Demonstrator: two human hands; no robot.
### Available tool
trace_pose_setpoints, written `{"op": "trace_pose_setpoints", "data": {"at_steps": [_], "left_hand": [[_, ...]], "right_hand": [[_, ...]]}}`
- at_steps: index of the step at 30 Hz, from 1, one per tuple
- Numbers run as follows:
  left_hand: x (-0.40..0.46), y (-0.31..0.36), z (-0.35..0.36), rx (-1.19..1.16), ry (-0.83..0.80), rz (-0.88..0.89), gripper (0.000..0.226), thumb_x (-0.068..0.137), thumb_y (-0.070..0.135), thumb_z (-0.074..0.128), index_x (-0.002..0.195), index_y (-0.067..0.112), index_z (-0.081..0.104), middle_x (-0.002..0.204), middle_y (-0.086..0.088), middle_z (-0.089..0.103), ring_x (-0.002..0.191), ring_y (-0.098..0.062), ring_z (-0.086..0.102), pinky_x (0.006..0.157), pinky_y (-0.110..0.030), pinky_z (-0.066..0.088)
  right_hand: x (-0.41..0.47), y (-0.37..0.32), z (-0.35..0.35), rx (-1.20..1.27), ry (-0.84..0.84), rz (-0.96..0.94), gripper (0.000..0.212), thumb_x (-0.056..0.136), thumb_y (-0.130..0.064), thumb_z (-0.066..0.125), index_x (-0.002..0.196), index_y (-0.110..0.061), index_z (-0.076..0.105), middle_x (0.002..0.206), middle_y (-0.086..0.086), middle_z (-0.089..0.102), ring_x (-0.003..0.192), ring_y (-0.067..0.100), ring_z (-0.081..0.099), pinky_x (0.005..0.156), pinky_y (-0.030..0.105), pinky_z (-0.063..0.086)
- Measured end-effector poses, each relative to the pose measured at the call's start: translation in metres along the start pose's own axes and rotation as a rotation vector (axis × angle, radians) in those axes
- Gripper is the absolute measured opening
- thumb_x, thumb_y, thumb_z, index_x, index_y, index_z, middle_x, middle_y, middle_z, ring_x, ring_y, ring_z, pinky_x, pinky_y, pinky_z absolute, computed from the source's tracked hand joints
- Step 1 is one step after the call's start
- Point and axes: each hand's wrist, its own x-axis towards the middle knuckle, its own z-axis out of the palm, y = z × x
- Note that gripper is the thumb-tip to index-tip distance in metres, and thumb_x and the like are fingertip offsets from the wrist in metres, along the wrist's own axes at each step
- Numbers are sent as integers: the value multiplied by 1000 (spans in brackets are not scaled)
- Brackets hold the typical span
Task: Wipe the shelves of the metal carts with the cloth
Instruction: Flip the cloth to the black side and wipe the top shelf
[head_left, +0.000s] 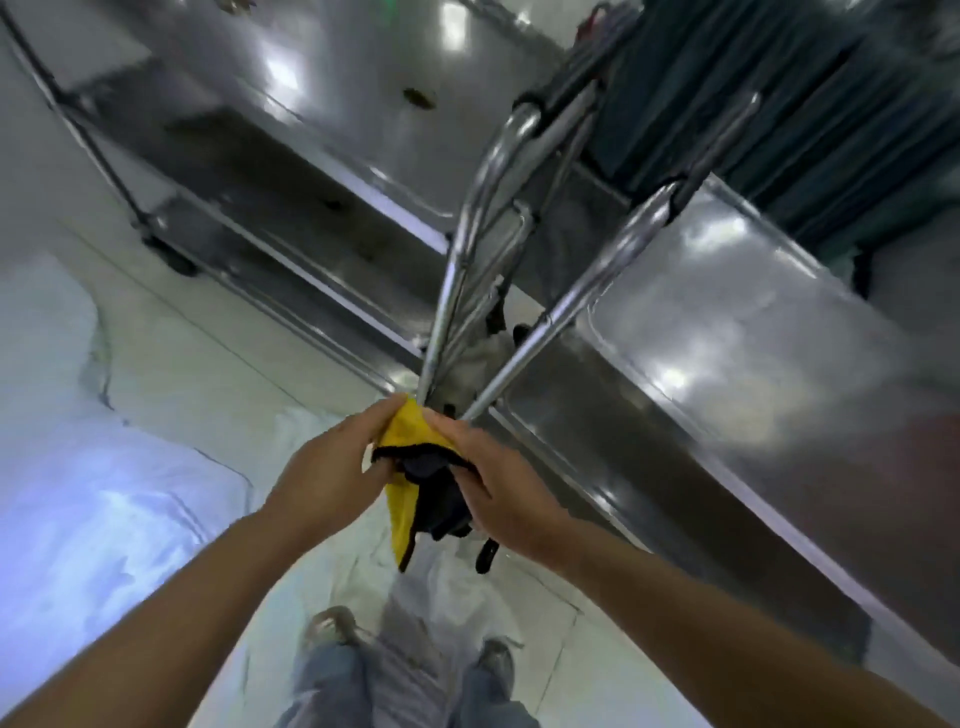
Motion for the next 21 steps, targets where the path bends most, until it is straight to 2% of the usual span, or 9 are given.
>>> {"op": "trace_pose_setpoints", "data": {"at_steps": [3, 5, 7, 8, 11, 15, 17, 19, 21], "left_hand": [[-8, 32, -80, -91, 160, -94, 49, 91, 30, 58, 138, 31, 44, 109, 13, 59, 95, -16, 60, 72, -29, 42], [-10, 54, -125, -194, 169, -169, 27, 93, 34, 54, 117, 23, 59, 103, 6, 67, 88, -16, 62, 75, -34, 47], [-14, 76, -163, -349, 162, -188, 21, 95, 32, 50, 96, 17, 65, 93, -2, 71, 86, -21, 67, 80, -43, 52], [-15, 87, -181, -422, 167, -181, 21, 95, 30, 49, 93, 19, 66, 91, -2, 71, 87, -21, 67, 80, -41, 53], [-10, 112, -230, -584, 253, -190, 21, 95, 23, 47, 94, 23, 68, 94, -3, 70, 91, -21, 66, 78, -37, 55], [13, 129, -275, -725, 344, -217, 21, 92, 10, 41, 96, 3, 61, 85, -17, 58, 75, -27, 59, 73, -41, 54], [25, 134, -286, -735, 359, -220, 21, 92, 9, 39, 96, 3, 59, 88, -23, 58, 79, -33, 62, 75, -46, 57], [38, 135, -293, -721, 370, -237, 22, 93, 11, 38, 95, 7, 60, 95, -25, 61, 86, -37, 63, 78, -54, 56], [55, 135, -300, -693, 330, -257, 19, 93, 12, 38, 93, 7, 57, 89, -20, 58, 82, -32, 60, 79, -55, 54]], "right_hand": [[16, -76, -24, -20, 40, -37, 46, 101, -12, 39, 145, -26, 39, 144, -2, 47, 128, 13, 46, 105, 17, 35], [26, -122, -40, -37, 56, -74, 46, 102, -14, 39, 145, -29, 37, 145, -4, 45, 129, 12, 44, 106, 19, 34], [37, -161, -55, -84, 73, -129, 47, 101, -13, 41, 146, -28, 37, 145, -4, 45, 129, 13, 45, 107, 23, 35], [43, -179, -63, -106, 79, -156, 47, 101, -13, 42, 145, -28, 37, 146, -5, 45, 131, 13, 43, 108, 25, 35], [61, -222, -86, -168, 55, -221, 50, 99, -16, 46, 146, -30, 35, 147, -9, 42, 133, 11, 40, 109, 23, 33], [82, -249, -108, -172, 36, -257, 56, 94, -17, 55, 144, -33, 36, 144, -9, 45, 132, 12, 41, 110, 30, 35], [92, -253, -114, -126, 40, -236, 57, 92, -19, 60, 142, -37, 39, 140, -13, 49, 129, 9, 44, 109, 30, 36], [105, -255, -120, -33, 28, -209, 56, 89, -21, 65, 138, -39, 45, 133, -17, 54, 122, 3, 50, 105, 27, 41], [120, -256, -128, 36, 7, -192, 53, 86, -21, 70, 133, -36, 53, 122, -21, 61, 110, -6, 56, 96, 19, 44]]}}
